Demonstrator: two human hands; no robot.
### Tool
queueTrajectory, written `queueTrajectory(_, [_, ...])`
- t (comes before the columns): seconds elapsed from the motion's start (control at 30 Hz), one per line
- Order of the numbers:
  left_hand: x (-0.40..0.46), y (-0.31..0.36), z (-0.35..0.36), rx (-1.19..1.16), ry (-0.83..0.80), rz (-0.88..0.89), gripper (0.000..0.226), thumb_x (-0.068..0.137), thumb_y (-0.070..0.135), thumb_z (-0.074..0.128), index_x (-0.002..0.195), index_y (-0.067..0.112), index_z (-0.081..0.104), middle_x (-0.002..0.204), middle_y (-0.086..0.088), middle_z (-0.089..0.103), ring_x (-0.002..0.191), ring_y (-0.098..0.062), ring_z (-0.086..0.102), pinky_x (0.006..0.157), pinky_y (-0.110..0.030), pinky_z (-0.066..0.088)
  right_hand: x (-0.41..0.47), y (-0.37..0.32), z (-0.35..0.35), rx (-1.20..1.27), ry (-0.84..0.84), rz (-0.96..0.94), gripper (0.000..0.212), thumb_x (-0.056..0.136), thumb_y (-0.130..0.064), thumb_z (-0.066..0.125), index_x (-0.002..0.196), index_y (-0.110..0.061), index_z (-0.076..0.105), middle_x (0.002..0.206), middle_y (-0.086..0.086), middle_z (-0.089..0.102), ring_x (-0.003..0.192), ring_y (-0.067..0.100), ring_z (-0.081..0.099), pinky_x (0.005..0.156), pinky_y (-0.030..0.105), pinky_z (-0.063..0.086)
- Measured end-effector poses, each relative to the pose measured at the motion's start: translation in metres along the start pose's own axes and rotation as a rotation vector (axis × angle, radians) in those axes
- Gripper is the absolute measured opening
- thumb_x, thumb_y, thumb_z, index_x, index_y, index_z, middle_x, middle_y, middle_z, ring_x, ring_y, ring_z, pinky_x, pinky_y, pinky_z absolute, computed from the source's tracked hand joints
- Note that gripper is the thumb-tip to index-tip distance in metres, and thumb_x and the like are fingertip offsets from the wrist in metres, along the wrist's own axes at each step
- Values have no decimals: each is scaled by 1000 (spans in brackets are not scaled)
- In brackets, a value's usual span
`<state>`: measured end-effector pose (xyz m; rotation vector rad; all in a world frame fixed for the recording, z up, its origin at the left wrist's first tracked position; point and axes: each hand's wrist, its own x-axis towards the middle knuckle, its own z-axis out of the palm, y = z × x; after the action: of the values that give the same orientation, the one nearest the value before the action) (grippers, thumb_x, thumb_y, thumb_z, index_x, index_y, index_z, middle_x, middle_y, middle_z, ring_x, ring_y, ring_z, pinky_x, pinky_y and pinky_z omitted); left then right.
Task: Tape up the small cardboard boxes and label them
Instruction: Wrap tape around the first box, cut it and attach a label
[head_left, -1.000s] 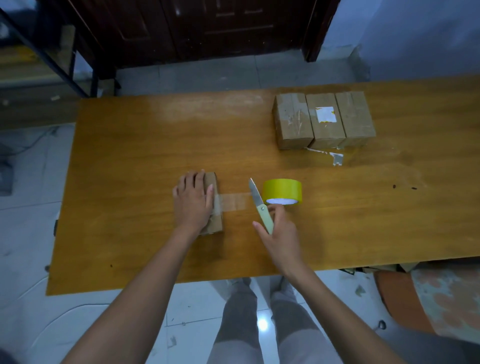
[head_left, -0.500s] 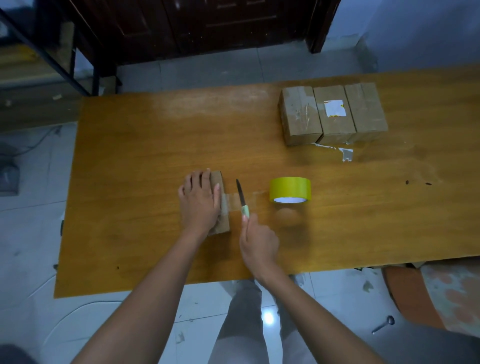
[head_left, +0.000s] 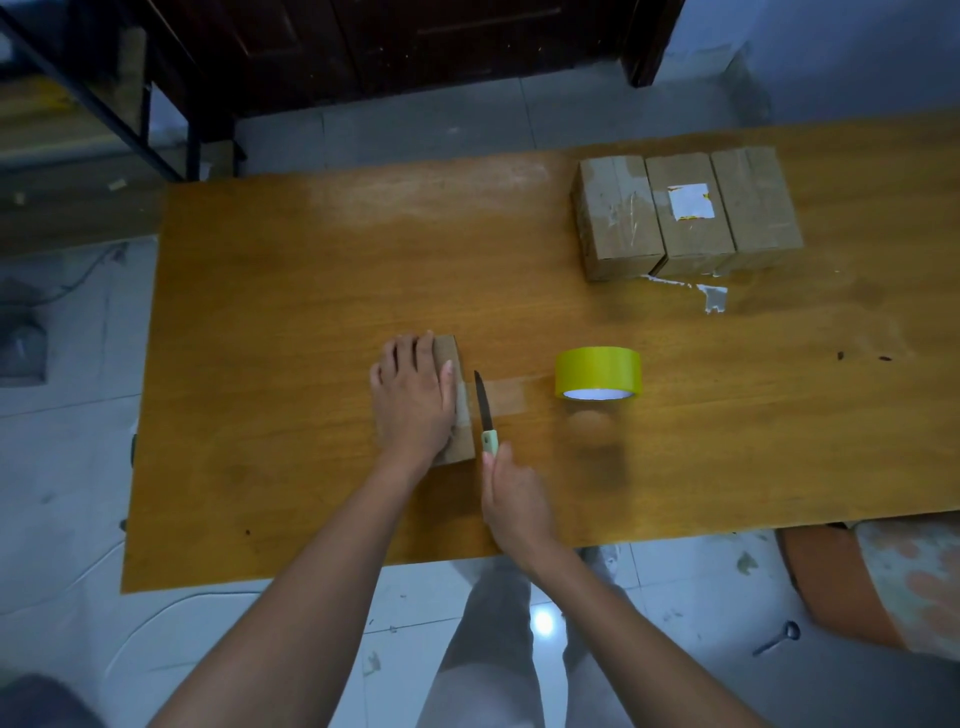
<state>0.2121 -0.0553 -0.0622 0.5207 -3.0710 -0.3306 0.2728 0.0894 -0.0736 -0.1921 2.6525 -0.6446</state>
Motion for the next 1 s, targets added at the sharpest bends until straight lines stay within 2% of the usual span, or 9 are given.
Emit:
queueTrajectory(0.23, [-1, 2, 1, -31, 8, -6, 46, 102, 36, 35, 137, 9, 44, 136, -11, 49, 130, -30, 38, 106, -46, 36, 1, -11, 1, -123, 4, 65, 27, 104, -34, 26, 101, -16, 45, 61, -5, 50, 45, 12, 43, 38, 21, 17])
queueTrajectory(0.37, [-1, 2, 1, -62, 6, -18, 45, 102, 35, 37, 138, 9, 45, 137, -11, 49, 132, -30, 37, 108, -46, 34, 3, -14, 0, -163, 3, 72, 26, 104, -34, 26, 100, -16, 45, 59, -6, 48, 45, 11, 43, 37, 21, 19])
queueTrajectory(0.53, [-1, 1, 2, -81, 10, -22, 46, 102, 35, 36, 138, 9, 45, 137, -11, 48, 133, -30, 36, 109, -47, 34, 8, -15, 3, -138, -47, 78, 27, 104, -33, 27, 103, -14, 46, 68, 1, 62, 52, 15, 54, 42, 23, 29])
queueTrajectory(0.63, [-2, 1, 1, -105, 22, -19, 45, 102, 35, 36, 138, 8, 45, 137, -12, 48, 133, -31, 36, 109, -48, 33, 14, -13, 2, -67, -94, 118, 29, 105, -29, 28, 104, -11, 49, 79, 6, 68, 66, 22, 65, 48, 25, 34])
queueTrajectory(0.73, [-3, 1, 0, -104, 27, -13, 45, 102, 35, 36, 137, 8, 45, 140, -13, 45, 133, -31, 35, 109, -48, 32, -3, -7, 10, -83, -88, 112, 29, 104, -35, 29, 102, -15, 49, 70, -1, 62, 58, 16, 61, 41, 21, 26])
queueTrajectory(0.83, [-3, 1, 0, -96, 12, -25, 46, 102, 38, 35, 138, 10, 43, 141, -13, 43, 134, -32, 35, 109, -48, 32, -15, -6, 10, -57, -88, 115, 32, 104, -39, 26, 106, -15, 47, 69, -3, 58, 55, 13, 53, 42, 20, 26])
queueTrajectory(0.9, [-3, 0, -1, -86, -4, -31, 47, 102, 38, 35, 138, 10, 44, 141, -14, 44, 133, -33, 37, 108, -49, 35, -15, -4, -4, -70, -39, 99, 34, 104, -39, 25, 109, -14, 46, 73, 3, 62, 58, 20, 55, 42, 25, 31])
queueTrajectory(0.97, [-1, -1, -2, -85, -16, -23, 48, 101, 38, 36, 139, 10, 44, 139, -15, 44, 131, -34, 39, 105, -50, 37, -18, 0, -30, 1, 62, 59, 35, 103, -39, 26, 104, -12, 47, 82, 11, 65, 69, 31, 61, 54, 36, 43])
queueTrajectory(1.0, [0, -1, -3, -86, -28, -21, 48, 102, 38, 36, 140, 10, 44, 140, -15, 44, 131, -35, 39, 105, -50, 37, -21, 4, -46, 85, 129, 19, 35, 102, -39, 29, 99, -10, 49, 83, 12, 63, 72, 34, 60, 58, 40, 44])
